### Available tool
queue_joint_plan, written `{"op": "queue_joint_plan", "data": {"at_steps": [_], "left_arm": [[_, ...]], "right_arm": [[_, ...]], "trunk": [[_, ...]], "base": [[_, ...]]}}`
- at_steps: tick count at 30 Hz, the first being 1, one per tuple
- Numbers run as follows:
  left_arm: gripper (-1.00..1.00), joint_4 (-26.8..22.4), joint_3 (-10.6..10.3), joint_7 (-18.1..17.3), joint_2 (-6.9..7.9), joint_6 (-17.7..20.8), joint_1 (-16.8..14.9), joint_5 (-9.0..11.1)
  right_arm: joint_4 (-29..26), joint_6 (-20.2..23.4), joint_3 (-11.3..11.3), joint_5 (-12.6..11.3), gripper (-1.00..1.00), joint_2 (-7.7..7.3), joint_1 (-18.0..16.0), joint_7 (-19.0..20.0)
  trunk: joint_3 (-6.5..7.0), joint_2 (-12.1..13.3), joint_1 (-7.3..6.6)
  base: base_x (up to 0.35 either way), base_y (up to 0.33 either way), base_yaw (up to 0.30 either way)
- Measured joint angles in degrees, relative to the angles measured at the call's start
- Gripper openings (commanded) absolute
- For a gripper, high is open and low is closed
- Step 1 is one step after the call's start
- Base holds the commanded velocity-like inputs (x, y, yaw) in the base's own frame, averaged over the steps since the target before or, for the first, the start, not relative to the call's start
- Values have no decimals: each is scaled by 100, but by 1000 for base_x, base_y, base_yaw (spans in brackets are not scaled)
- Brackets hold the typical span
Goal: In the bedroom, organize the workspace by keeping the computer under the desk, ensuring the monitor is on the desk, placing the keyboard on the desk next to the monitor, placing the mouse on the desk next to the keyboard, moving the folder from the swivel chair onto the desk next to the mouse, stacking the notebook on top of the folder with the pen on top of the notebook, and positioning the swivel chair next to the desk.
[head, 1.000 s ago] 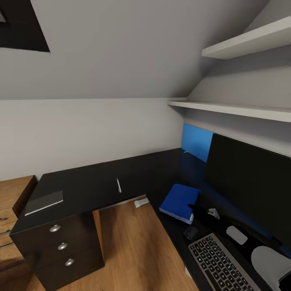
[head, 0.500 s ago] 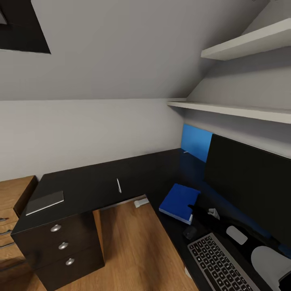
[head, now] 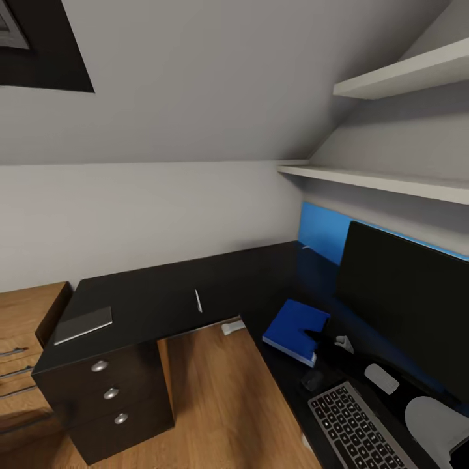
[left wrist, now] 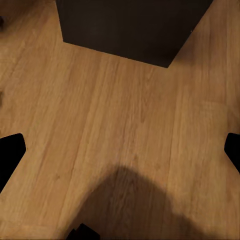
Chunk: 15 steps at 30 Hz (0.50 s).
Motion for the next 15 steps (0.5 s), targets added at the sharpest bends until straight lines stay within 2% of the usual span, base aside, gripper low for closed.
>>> {"op": "queue_joint_plan", "data": {"at_steps": [15], "left_arm": [[100, -1, 0, 0, 0, 0, -3, -3]], "right_arm": [[-5, 0, 0, 0, 100, 0, 0, 0]], "trunk": [[-78, 0, 0]], "base": [[0, 0, 201]]}}
